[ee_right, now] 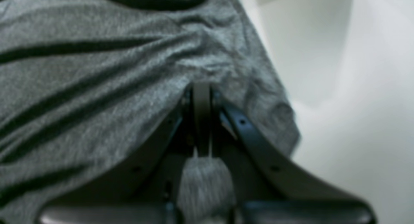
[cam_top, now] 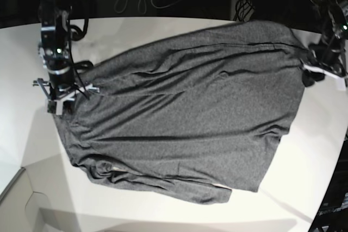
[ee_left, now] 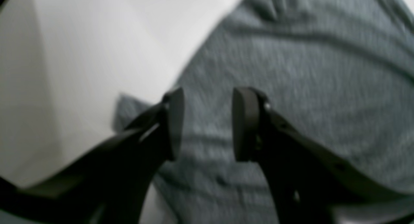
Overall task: Layout the t-shirt on the table in an organized manner, then fold the t-shirt properly
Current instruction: 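Regrasp the shirt with the right gripper and pull it toward the robot, then drag the shirt collar edge with both grippers toward the robot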
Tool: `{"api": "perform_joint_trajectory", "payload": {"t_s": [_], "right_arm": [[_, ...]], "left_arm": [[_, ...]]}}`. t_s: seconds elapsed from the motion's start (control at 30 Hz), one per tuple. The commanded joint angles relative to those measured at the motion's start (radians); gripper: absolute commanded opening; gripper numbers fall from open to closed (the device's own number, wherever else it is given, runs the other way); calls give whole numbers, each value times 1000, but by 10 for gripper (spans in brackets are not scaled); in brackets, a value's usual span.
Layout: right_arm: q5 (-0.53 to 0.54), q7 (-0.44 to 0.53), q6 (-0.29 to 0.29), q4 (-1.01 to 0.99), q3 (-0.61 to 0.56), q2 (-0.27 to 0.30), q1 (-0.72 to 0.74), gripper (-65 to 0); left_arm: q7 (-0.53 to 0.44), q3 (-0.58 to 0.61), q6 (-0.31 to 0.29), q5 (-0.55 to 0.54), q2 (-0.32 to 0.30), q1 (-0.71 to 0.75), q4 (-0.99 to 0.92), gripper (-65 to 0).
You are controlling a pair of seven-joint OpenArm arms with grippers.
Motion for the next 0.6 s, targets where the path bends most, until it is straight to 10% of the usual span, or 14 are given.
{"api": "perform_joint_trajectory", "payload": {"t_s": [0.0,0.47,0.57], "right_arm": [[0,30,0,36,10,-4,-19,-643],[0,31,3,97,10,-40,-237,-641],[0,30,92,120,14,-41,-253,-641]], "left_arm": [[-16,-5,-3,-9,-15,11,19,-403],[-12,82,-3,-9,-18,142,33,-403],[-12,81,-3,-9,-21,140,39,-403]]}}
